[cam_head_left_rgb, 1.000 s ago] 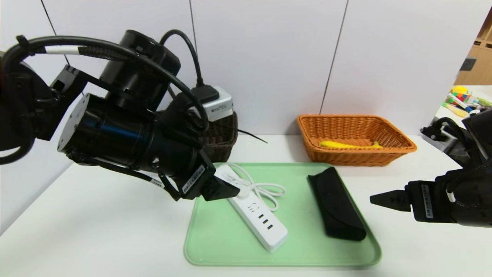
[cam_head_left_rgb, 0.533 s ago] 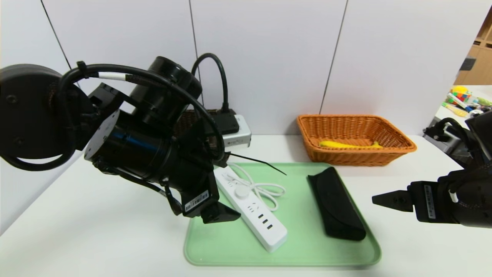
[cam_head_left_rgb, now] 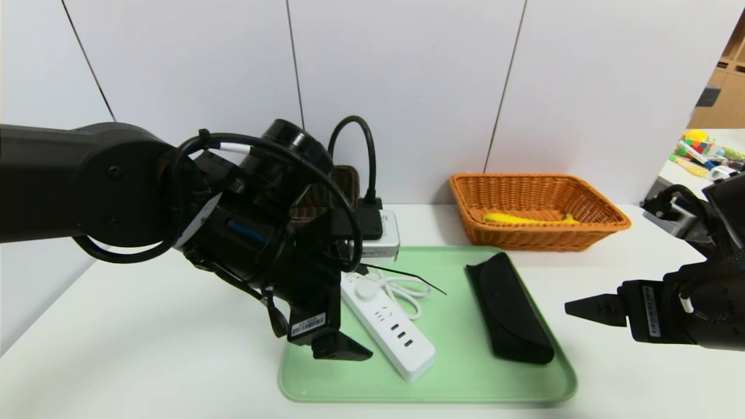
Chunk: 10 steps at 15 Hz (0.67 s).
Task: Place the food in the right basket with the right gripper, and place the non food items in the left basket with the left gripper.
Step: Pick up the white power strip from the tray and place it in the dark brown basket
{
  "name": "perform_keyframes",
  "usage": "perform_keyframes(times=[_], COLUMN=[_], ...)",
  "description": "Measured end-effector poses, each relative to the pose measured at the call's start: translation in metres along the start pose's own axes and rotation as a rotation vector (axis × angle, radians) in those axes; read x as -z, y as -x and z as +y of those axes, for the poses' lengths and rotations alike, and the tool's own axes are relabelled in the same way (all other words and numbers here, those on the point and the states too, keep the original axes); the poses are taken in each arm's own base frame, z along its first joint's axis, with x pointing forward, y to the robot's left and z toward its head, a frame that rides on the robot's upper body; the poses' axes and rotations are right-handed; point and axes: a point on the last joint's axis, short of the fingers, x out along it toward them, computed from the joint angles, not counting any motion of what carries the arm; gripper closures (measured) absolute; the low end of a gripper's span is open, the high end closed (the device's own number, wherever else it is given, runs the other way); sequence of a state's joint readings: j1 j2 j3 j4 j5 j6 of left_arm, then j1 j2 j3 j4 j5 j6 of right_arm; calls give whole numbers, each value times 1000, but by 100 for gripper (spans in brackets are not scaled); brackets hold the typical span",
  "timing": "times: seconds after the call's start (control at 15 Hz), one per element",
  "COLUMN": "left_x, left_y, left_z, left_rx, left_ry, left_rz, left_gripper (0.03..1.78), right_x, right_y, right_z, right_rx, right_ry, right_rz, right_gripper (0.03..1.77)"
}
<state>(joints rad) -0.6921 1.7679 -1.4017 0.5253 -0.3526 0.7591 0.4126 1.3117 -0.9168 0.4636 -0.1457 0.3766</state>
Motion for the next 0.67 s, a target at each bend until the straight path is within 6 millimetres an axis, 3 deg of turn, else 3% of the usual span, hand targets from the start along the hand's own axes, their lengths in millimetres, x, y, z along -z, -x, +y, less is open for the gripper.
perform_keyframes(times=[0.33,0.67], left_x=[0,-7], left_y=[-16,-36], left_z=[9,25], left_rx=[-18,-155], left_ry=[48,194], left_rz=[-26,-78], left_gripper=[12,12], right_x=[1,1], right_y=[0,-1], right_z=[0,0], right_rx=[0,-5], right_ry=[0,-2], right_rz=[1,6], right_gripper=[10,10])
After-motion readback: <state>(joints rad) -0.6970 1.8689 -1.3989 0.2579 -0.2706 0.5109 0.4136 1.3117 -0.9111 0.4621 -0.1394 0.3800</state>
